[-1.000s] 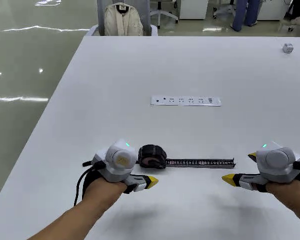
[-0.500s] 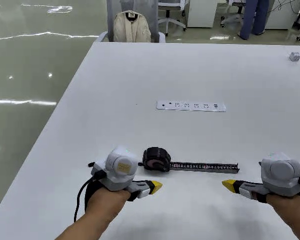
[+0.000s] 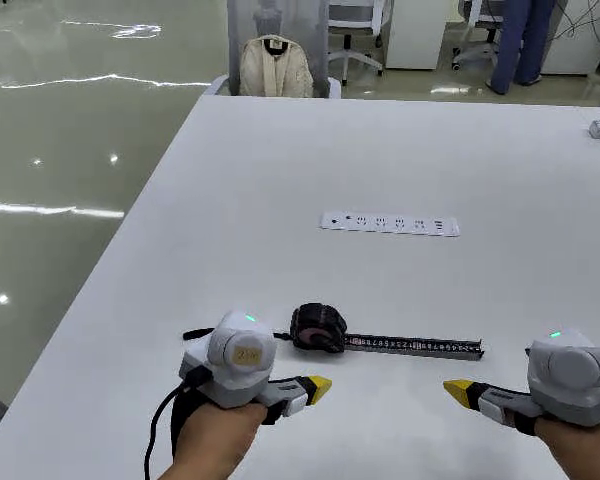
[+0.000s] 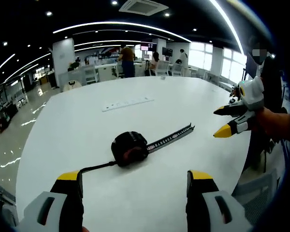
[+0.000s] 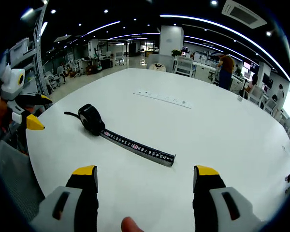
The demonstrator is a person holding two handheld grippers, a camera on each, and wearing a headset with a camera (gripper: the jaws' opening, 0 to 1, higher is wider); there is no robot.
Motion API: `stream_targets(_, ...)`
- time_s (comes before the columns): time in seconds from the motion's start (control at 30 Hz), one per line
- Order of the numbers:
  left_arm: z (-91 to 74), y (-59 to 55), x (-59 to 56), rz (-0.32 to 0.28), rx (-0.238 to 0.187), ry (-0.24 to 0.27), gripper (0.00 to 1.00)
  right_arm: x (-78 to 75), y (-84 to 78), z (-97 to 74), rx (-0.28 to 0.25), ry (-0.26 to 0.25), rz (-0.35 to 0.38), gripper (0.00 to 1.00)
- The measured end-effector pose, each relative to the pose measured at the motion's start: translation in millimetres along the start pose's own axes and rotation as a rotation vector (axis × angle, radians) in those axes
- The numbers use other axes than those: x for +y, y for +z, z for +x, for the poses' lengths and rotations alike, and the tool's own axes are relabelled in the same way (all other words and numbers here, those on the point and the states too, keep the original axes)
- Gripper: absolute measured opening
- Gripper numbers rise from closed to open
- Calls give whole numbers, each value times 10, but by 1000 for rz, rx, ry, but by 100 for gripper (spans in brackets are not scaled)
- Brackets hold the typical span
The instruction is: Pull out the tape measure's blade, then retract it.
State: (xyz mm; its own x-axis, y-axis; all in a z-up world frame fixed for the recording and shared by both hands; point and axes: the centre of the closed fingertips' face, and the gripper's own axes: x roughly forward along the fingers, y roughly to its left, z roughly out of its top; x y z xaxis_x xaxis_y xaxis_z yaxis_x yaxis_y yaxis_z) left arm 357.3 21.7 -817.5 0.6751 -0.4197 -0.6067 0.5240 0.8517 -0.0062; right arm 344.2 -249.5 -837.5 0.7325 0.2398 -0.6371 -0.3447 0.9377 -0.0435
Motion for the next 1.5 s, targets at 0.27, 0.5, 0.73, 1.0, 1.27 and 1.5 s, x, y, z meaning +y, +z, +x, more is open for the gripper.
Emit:
stream_targets(0.27,-155,-15,-19,-43,6,43,87,88,16,-191,-10,-9,20,83)
stream_targets(0.5,-271,-6,-33,-100,6,74,87,183,57,-364,-28,-14,53,84)
stream_targets(0.73,-419,-10,-107,-104,20,89,87,258,68,-539,-36,-13,72,84)
stream_targets(1.0,-589,-49,-185,-123,57,106,88,363,61,-708,-40,-10,78,86)
stream_targets(1.27,-687,-69,-330,-130,85,98,90,462,75,-915,-44,1,89,87)
stream_targets(1.5,-792,-13,-426,-128,79,82,91,536,141,-1096,-49,6,80,87)
